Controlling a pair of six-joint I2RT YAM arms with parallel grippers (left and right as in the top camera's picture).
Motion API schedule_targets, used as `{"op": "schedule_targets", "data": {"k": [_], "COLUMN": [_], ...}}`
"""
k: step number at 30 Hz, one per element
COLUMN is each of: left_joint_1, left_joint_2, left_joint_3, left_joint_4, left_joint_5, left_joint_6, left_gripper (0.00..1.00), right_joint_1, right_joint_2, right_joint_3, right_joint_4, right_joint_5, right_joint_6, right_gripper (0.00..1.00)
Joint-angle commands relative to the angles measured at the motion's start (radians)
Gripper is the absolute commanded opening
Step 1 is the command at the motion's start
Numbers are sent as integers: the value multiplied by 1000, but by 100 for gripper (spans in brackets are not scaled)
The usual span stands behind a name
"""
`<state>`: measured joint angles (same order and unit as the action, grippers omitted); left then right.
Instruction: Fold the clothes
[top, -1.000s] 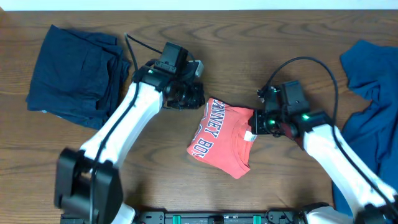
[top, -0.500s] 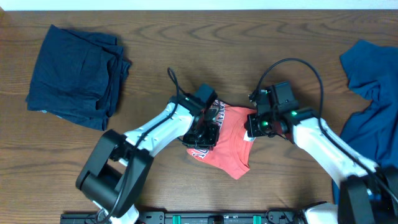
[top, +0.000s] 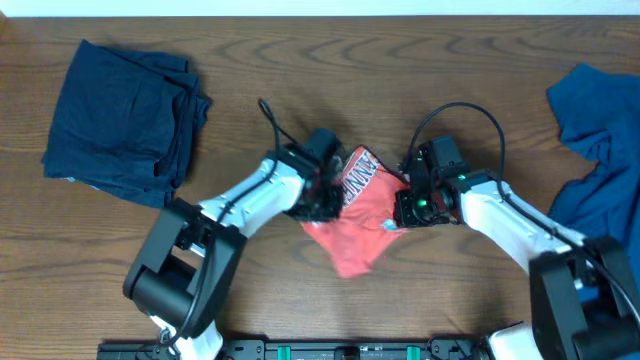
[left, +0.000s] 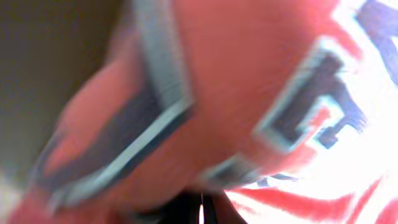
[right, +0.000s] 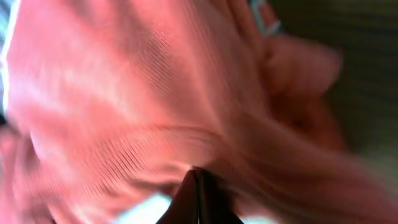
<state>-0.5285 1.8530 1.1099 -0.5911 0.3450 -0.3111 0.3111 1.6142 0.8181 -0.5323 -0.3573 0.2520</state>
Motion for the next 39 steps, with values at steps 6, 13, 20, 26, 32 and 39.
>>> {"op": "schedule_targets", "data": {"k": [6,13,20,26,32,39], "left_joint_1": [199,210,281,385,446,449], "left_joint_2": [29,26,26,26,27,30], "left_joint_3": [236,308,308,307,280,148], "left_joint_4": [-156,-309,-385,-402,-441,-368], "left_joint_5": [-84,121,119,119,120,242], "left_joint_6": [165,153,153,154,208,255], "left_gripper": [12,29,38,91,98,98], "right_joint_1": [10,14,65,117,132,124], "right_joint_2": [-336,-367,-204,30,199,248], "right_joint_3": [-5,-7,-7,-7,-7,-7], "right_joint_4": [26,69,245,451,520,447], "right_joint_5": [16,-30,-142,-302,-272,-171], "right_joint_6": [30,36,50,96,254,349], "right_gripper": [2,1,1,2,1,1]}}
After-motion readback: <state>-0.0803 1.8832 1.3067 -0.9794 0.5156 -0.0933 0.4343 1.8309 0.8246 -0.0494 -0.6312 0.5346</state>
